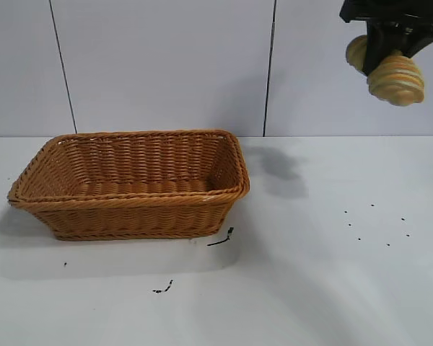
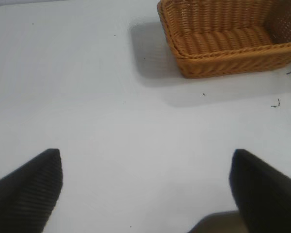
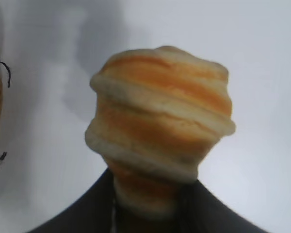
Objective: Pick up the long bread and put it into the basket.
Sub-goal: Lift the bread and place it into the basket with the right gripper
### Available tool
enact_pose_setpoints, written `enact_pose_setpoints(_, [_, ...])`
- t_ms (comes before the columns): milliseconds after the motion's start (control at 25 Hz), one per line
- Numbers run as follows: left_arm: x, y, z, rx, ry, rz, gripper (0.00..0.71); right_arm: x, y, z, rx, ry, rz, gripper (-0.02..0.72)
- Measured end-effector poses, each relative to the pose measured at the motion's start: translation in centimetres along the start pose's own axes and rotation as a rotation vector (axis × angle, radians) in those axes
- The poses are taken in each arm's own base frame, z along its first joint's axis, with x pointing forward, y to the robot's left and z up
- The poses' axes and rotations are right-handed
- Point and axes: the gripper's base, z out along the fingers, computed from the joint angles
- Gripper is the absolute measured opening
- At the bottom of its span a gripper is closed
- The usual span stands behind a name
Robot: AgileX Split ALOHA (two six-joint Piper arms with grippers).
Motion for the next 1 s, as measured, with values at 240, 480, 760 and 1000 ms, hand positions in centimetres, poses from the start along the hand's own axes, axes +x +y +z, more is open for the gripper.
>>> enact_pose_setpoints(240, [0.0,0.0,0.0,0.0,0.0,0.0,0.696,-1.3,8.1,1.0,-0.04,-0.043,-0.277,0.177])
enact_pose_setpoints(480, [0.0,0.0,0.0,0.0,0.0,0.0,0.696,-1.7,15.6,2.1,-0.074,-0.199,-0.669,0.177])
enact_pose_setpoints(760, [0.0,0.0,0.0,0.0,0.0,0.0,0.696,-1.2,19.7,5.0,-0.07,-0.265,-1.085,0.177])
enact_pose_setpoints(1000, [0.0,0.0,0.0,0.0,0.0,0.0,0.696,0.0,20.4,9.3,-0.105,-0.2,-1.212,0.177])
